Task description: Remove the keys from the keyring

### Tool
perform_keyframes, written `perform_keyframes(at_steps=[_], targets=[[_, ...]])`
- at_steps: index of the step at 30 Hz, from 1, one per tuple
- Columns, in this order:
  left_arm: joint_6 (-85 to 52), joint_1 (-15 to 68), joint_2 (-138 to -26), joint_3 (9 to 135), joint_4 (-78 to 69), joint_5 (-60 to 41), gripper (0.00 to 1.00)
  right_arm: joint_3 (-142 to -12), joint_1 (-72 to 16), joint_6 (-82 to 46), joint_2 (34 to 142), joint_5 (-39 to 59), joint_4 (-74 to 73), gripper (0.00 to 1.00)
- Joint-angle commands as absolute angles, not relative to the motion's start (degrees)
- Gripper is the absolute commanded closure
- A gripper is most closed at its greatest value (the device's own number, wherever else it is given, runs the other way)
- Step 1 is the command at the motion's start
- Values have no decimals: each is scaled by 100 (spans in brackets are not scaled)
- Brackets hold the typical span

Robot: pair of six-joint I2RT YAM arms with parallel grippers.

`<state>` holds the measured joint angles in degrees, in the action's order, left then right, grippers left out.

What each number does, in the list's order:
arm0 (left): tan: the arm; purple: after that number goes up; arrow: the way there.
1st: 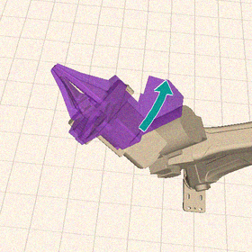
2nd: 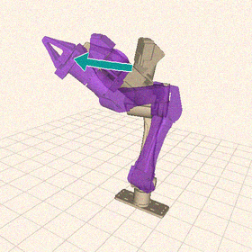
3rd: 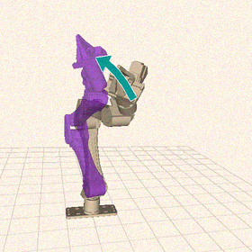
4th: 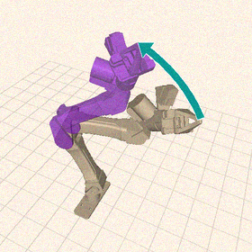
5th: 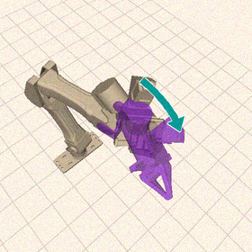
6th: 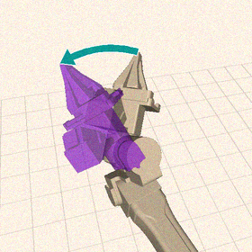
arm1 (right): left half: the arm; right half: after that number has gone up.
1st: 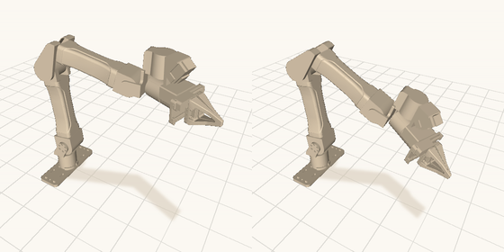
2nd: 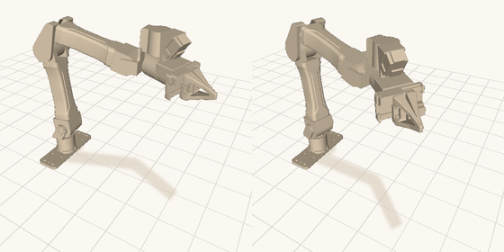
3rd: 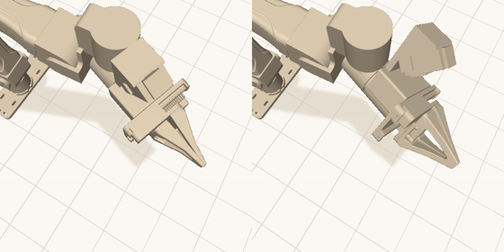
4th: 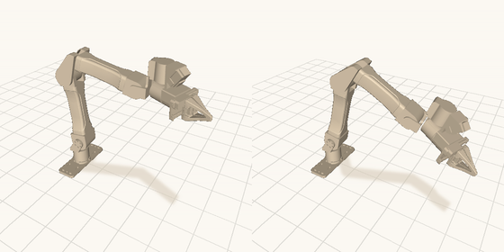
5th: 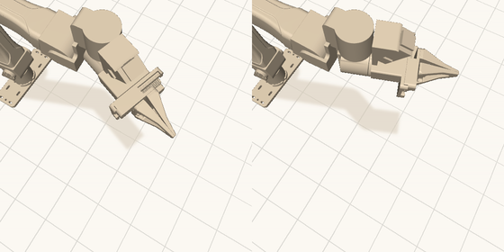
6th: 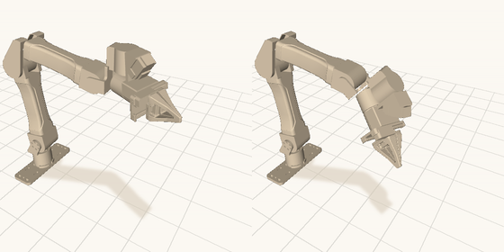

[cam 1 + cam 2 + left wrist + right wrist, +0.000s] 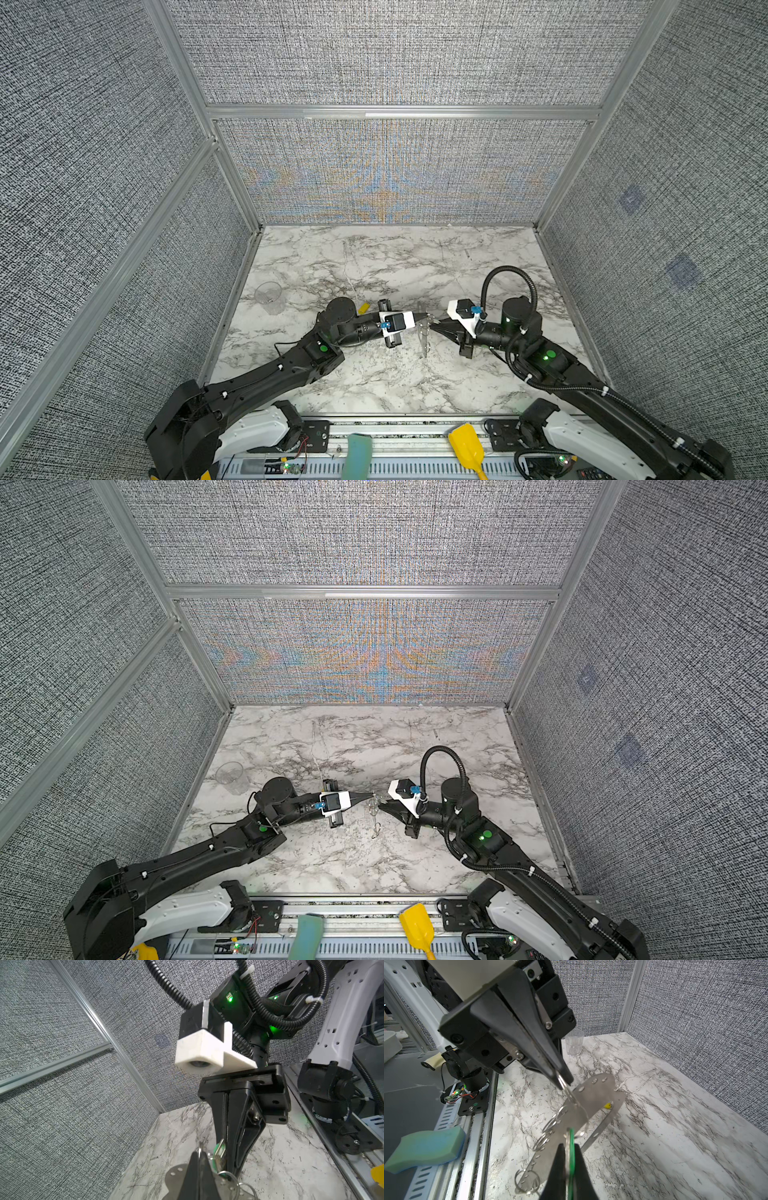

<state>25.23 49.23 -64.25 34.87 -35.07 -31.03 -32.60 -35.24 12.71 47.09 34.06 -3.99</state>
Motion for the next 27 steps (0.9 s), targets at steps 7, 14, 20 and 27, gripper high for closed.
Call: perform_keyframes(at_steps=[7, 14, 20, 27], targets=[[2850, 4906, -6306, 3505, -3524, -2487, 100, -3403, -3512, 1630, 4651, 3097, 147, 100], [2990, 4909, -6302, 3549, -3323, -2285, 100, -3497, -3501, 1801, 4641, 2896, 357, 100], [2933, 4912, -6409, 3623, -3045, -2237, 100, -3715, -3504, 2114, 4677, 2515, 568, 100], [2768, 4911, -6654, 3770, -2701, -2252, 100, -4152, -3514, 2520, 4827, 2177, 911, 100]])
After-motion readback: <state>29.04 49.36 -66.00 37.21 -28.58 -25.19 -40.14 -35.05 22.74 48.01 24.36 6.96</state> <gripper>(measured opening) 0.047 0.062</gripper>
